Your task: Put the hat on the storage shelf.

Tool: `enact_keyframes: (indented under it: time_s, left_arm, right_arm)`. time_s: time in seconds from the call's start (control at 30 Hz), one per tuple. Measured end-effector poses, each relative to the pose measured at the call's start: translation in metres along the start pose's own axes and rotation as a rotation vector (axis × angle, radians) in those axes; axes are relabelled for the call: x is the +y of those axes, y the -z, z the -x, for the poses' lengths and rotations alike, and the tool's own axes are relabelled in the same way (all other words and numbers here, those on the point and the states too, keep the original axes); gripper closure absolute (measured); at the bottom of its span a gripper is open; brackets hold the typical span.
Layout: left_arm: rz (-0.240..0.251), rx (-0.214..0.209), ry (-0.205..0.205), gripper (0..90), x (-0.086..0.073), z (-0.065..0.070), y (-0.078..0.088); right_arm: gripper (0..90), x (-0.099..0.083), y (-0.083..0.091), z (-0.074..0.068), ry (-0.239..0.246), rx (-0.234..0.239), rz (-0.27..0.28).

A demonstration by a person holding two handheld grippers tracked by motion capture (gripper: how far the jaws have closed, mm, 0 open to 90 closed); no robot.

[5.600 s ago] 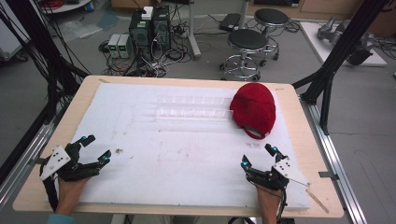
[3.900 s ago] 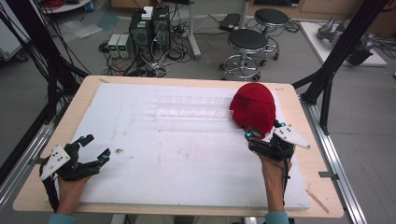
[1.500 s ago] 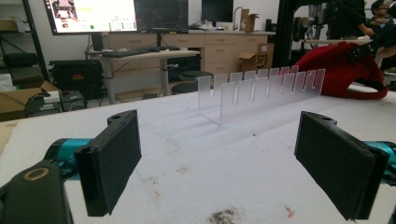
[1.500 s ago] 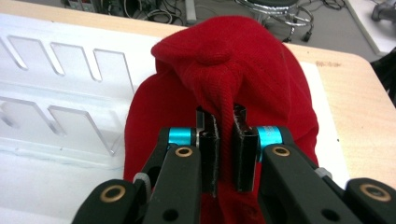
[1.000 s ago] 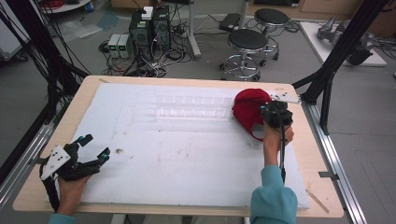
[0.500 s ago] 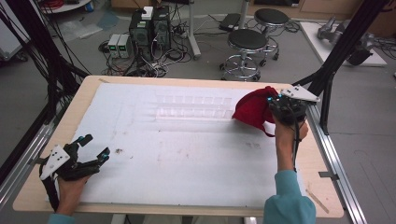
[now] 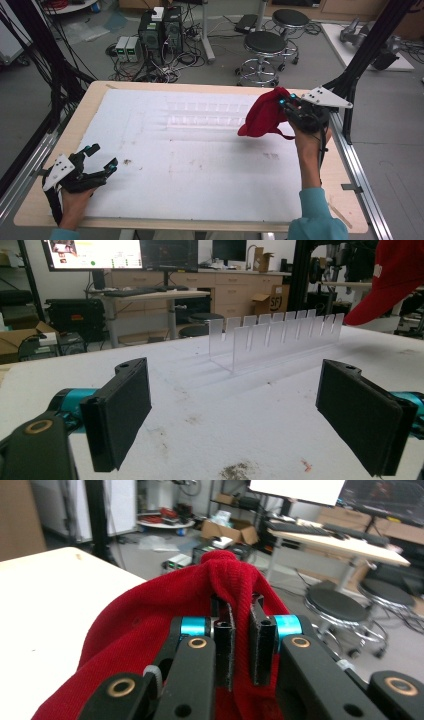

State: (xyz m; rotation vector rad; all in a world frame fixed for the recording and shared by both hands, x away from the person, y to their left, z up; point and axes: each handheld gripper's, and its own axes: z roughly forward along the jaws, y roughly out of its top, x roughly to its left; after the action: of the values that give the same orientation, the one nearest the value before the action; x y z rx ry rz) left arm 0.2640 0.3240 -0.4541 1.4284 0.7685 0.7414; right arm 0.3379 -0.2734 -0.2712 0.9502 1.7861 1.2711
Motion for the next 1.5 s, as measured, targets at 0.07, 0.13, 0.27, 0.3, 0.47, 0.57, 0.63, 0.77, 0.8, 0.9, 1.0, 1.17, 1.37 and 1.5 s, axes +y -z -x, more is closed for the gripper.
enact_keyframes:
  time_s: [0.07,0.13,0.27,0.3,0.47,0.57,0.63,0.77,0.8,0.9,1.0,1.17,1.37,1.5]
  left_arm:
    - [-0.002,-0.005,-0.003,14.6,0.0,0.0,0.0]
    - [-0.008,-0.012,-0.006,14.6,0.0,0.0,0.0]
    - [-0.013,-0.017,-0.005,14.6,0.001,-0.001,-0.001]
    - [-0.014,-0.018,-0.005,14.6,0.001,0.0,-0.001]
    - [-0.016,-0.028,0.002,14.5,0.001,0.0,-0.002]
    - [-0.02,-0.037,0.006,14.6,0.001,0.0,-0.002]
    - [-0.024,-0.048,0.009,14.6,0.001,0.0,-0.003]
    - [-0.022,-0.058,0.012,14.6,0.002,0.001,-0.003]
    - [-0.02,-0.06,0.014,14.6,0.002,0.001,-0.003]
    - [-0.018,-0.072,0.024,14.5,0.004,0.001,-0.003]
    - [-0.016,-0.089,0.03,14.5,0.006,0.001,-0.004]
    - [-0.037,-0.136,0.029,14.2,0.012,0.005,-0.009]
    - [-0.055,-0.216,0.006,14.2,0.026,0.012,-0.017]
    - [-0.07,-0.27,0.026,14.0,0.038,0.014,-0.026]
  right_arm:
    - [84.0,0.001,0.001,-0.002,0.012,0.027,0.011]
    - [84.0,0.002,0.003,-0.004,0.024,0.057,0.03]
    - [84.0,0.004,0.009,-0.006,0.04,0.116,0.067]
    - [83.9,0.005,0.01,-0.005,0.042,0.134,0.077]
    - [84.0,0.005,0.012,-0.006,0.055,0.224,0.103]
    - [83.9,0.006,0.011,-0.009,0.074,0.283,0.114]
    - [83.9,0.006,0.009,-0.012,0.086,0.314,0.117]
    - [83.9,0.007,0.005,-0.019,0.101,0.381,0.11]
    - [83.9,0.007,0.004,-0.02,0.107,0.39,0.11]
    - [83.9,0.007,0.001,-0.024,0.117,0.422,0.108]
    - [83.9,0.008,-0.005,-0.03,0.138,0.481,0.107]
    - [83.9,0.01,-0.013,-0.038,0.159,0.549,0.099]
    - [84.0,0.014,-0.022,-0.048,0.184,0.607,0.09]
    - [83.9,0.016,-0.025,-0.053,0.188,0.628,0.083]
